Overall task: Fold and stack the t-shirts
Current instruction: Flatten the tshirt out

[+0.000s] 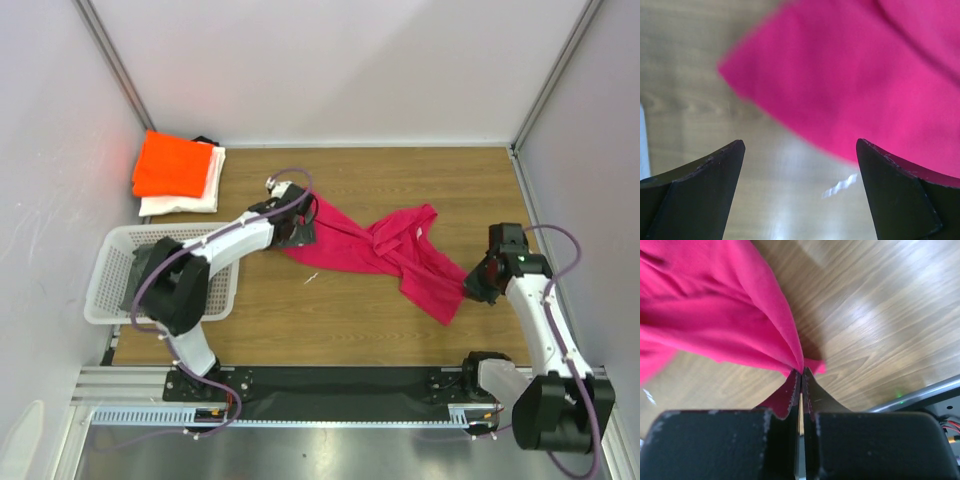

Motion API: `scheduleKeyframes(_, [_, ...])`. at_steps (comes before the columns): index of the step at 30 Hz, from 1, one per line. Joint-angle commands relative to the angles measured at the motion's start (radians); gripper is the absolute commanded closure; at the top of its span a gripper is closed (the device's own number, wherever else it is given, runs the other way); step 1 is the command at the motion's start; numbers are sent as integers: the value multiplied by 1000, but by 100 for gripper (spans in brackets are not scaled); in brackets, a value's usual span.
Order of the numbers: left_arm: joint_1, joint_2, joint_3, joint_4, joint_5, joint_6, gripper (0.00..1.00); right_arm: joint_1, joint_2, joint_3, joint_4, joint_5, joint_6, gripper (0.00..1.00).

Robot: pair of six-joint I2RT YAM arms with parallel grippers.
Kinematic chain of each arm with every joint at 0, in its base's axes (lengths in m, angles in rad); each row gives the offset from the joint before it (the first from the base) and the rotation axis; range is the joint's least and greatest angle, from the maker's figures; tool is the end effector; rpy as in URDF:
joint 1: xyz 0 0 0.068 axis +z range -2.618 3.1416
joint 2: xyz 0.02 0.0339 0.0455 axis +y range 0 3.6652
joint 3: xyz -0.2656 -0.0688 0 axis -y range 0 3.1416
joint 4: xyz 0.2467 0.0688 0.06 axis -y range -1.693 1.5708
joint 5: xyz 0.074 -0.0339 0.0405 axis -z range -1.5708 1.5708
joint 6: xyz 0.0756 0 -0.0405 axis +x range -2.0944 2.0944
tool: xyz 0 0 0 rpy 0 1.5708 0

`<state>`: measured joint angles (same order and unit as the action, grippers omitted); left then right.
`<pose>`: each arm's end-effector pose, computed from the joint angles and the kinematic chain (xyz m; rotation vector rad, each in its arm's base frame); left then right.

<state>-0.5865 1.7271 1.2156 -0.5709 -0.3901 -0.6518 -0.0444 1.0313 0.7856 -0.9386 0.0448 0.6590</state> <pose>0.3269 -0.1827 0.1803 -0.2066 2.5186 0.0411 0.1935 -0.0120 0.2011 0.9615 2.5850 0.1044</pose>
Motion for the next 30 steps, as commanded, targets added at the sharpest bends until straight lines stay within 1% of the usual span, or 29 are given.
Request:
scheduleKeyframes(1, [76,67,84,29,-17,-65,0,-69,-43,46,-45,-22,-31,100])
scheduleKeyframes(3, [121,91,76,65,3,-75,0,-83,-33,59,-60,-23,-45,100])
scheduleKeyframes(5, [143,97,58,91,34,-75,0,-83,-21,64,-60,-31,-50,100])
scheduleKeyframes(9, [152,130,73,104,68,-74,0,-87,-4,73,-51,-25,-55,100])
scheduleKeyframes(11, [151,138,61,135,91,-86,3,-89,9,76,-43,-26,-58,100])
scheduleKeyframes(12, [151,143,47,147,95,-91,6,-91,15,78,-34,-26,-58,100])
scheduleKeyframes(14, [151,160,42,161,96,-98,10,-92,27,92,-31,-26,-64,100])
scheduleKeyframes(15, [151,164,41,161,92,-98,17,-94,38,96,-26,-26,-68,100])
scheduleKeyframes(17, [151,167,39,157,88,-103,25,-97,52,115,-31,-22,-78,100])
scheduleKeyframes(18, [151,164,30,160,82,-103,37,-98,56,121,-31,-19,-81,100])
scheduleKeyframes(19, [151,158,21,167,82,-104,46,-101,64,124,-31,-16,-84,100])
scheduleKeyframes(20, [151,143,13,175,82,-105,58,-106,65,129,-28,-16,-88,100])
scheduleKeyframes(21, [151,134,3,177,86,-105,92,-109,67,130,-25,-19,-91,100])
scheduleKeyframes(22, [151,124,2,169,86,-106,100,-114,73,130,-22,-23,-94,100])
scheduleKeyframes(25, [133,56,-8,91,60,-98,100,-132,87,142,-22,-36,-105,100])
scheduleKeyframes(26, [110,-8,-13,41,50,-85,100,-135,92,147,-25,-36,-110,100])
scheduleKeyframes(28, [85,-79,-27,-21,31,-69,100,-146,98,152,-34,-36,-119,100])
scheduleKeyframes(29, [59,-113,-33,-87,24,-56,100,-149,101,150,-43,-31,-122,100])
scheduleKeyframes(30, [44,-186,-48,-116,13,-46,100,-152,99,149,-51,-23,-121,100])
